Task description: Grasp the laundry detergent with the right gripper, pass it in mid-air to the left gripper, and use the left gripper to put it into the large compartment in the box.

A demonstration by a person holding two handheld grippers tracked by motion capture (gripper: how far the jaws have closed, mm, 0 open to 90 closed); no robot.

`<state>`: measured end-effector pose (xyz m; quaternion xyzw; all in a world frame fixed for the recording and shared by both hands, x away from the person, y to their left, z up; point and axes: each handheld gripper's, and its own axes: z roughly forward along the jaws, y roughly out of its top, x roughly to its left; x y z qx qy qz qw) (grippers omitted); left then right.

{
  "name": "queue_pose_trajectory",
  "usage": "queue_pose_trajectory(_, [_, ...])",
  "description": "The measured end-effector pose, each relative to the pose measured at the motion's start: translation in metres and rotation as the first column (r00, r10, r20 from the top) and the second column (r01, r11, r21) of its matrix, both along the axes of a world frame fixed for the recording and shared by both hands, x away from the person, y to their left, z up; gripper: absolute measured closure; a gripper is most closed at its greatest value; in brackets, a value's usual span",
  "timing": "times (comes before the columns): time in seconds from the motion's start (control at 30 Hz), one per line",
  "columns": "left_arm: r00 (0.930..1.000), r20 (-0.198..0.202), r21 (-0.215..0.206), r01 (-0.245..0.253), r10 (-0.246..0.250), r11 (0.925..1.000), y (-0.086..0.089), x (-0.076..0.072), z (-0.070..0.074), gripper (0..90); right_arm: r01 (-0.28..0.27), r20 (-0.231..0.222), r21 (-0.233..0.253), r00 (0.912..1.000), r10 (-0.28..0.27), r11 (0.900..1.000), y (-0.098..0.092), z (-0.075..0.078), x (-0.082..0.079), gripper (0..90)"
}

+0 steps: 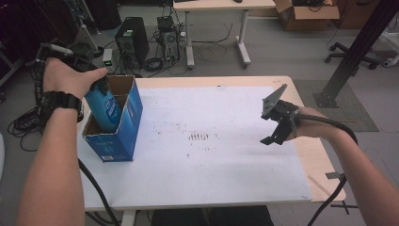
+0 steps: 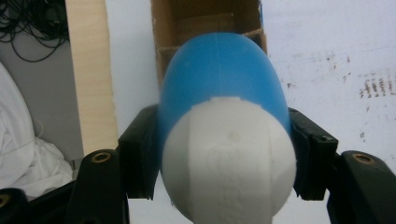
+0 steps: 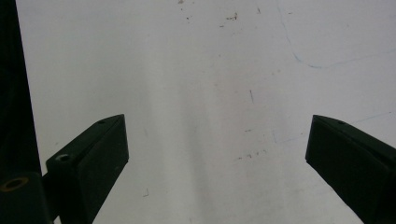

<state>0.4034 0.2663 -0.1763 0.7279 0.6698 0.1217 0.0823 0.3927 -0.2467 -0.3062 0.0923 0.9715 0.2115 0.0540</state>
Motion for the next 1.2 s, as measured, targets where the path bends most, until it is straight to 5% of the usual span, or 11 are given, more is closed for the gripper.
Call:
queue_pose_trajectory(0.57, [0.998, -0.063, -0.009, 0.007, -0.008, 0.9999, 0.004, 0.006, -0.06, 37.9, 0.01, -0.009, 0.004, 0.9999, -0.01, 1.0, -0.004, -0.003, 0.0, 5.8])
queue_pose_trajectory(1.2, [0.9965, -0.081, 0.004, 0.019, -0.019, 0.9998, 0.001, 0.008, -0.088, 37.8, 0.012, -0.014, 0.004, 0.9998, -0.012, 1.0, -0.004, -0.005, 0.0, 5.9])
